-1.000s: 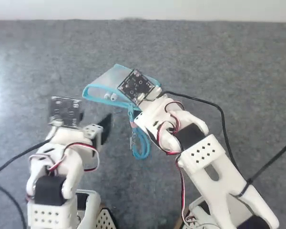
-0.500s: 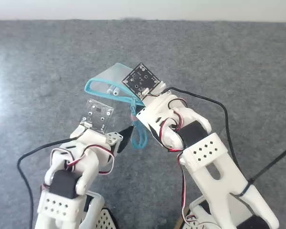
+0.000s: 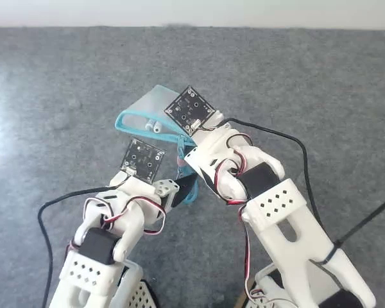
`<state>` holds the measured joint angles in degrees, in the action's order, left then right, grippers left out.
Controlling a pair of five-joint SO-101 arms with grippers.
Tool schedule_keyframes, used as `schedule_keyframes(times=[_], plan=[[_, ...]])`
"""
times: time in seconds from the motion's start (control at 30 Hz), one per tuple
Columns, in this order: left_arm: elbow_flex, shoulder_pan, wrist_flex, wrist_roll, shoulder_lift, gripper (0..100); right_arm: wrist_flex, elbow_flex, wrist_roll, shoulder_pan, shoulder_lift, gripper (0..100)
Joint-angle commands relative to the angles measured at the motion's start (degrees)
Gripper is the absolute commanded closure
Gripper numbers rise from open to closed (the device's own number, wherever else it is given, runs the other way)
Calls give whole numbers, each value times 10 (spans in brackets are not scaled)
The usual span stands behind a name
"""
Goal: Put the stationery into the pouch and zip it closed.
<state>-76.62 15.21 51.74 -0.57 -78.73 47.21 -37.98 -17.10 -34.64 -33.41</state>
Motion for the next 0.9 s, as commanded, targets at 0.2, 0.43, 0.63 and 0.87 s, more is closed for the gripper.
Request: schedule_keyframes(times=[0.2,0.43,0.63,0.87], plan=[[-8,4,-34,12,-3,720,40,31,9,14,-6,991],[-18,4,-49,12,-3,742,79,41,10,14,-43,991],[-19,4,-49,12,-3,742,108,38,9,-11,-75,991],[-19,8,-50,13,-3,742,115,38,6,-55,-74,991]])
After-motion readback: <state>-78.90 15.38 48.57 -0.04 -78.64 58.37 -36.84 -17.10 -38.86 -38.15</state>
